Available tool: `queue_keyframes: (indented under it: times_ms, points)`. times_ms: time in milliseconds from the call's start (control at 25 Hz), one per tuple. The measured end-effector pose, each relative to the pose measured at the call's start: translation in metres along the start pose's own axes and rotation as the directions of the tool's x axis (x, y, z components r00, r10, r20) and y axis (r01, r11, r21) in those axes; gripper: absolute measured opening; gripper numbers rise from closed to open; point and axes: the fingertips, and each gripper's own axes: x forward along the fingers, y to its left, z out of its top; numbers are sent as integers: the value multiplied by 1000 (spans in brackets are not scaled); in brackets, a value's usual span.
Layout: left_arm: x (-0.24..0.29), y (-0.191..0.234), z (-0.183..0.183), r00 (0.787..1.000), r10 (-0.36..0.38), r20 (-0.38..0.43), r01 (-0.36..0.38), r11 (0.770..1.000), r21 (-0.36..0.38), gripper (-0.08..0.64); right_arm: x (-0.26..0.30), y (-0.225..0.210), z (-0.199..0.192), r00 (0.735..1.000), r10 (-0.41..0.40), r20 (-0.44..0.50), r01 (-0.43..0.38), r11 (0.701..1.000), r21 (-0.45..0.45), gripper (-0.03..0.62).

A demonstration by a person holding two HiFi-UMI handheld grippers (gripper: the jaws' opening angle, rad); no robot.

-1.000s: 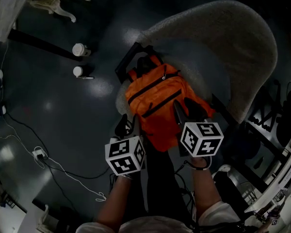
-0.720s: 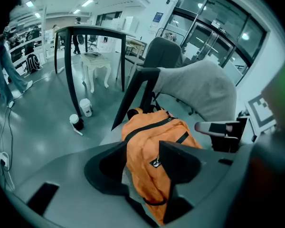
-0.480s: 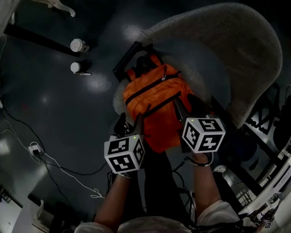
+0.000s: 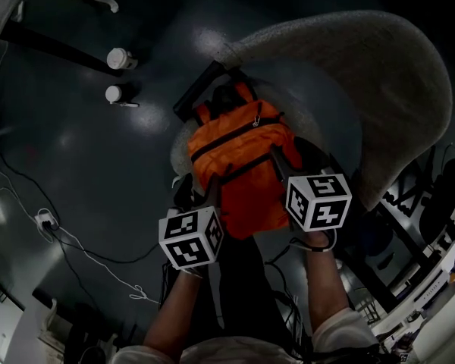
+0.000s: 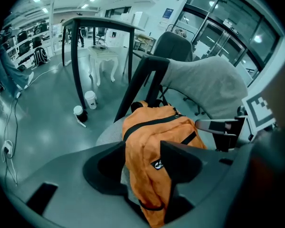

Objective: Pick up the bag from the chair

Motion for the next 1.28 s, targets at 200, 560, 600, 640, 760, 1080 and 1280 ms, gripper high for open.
queue_keyframes:
  times_ms: [200, 560, 600, 640, 760, 1080, 1280]
  points:
    - [7, 2, 0, 1000, 12, 5, -12, 999, -43, 236, 11, -3, 5, 999, 24, -29, -26, 998, -57, 216]
    - [19, 8, -8, 999, 35, -7, -36, 993, -112, 236, 32, -6, 1, 992, 69, -110, -82, 990, -111, 222]
    - [22, 9, -8, 999, 37, -7, -38, 993, -113, 236, 34, -6, 0, 991, 70, -117, -84, 989, -119, 222]
    - [24, 11, -9, 999, 40, -8, -40, 993, -111, 236, 37, -7, 0, 990, 68, -123, -84, 988, -129, 222]
    - [33, 13, -11, 999, 44, -16, -46, 994, -104, 236, 44, -9, -4, 988, 51, -143, -74, 984, -161, 222]
    - [55, 20, -17, 997, 57, -48, -61, 995, -79, 236, 64, -17, -16, 985, -18, -170, -21, 975, -221, 221]
    - [66, 25, -22, 995, 77, -69, -82, 994, -73, 236, 79, -19, -25, 981, -25, -191, -19, 974, -227, 221]
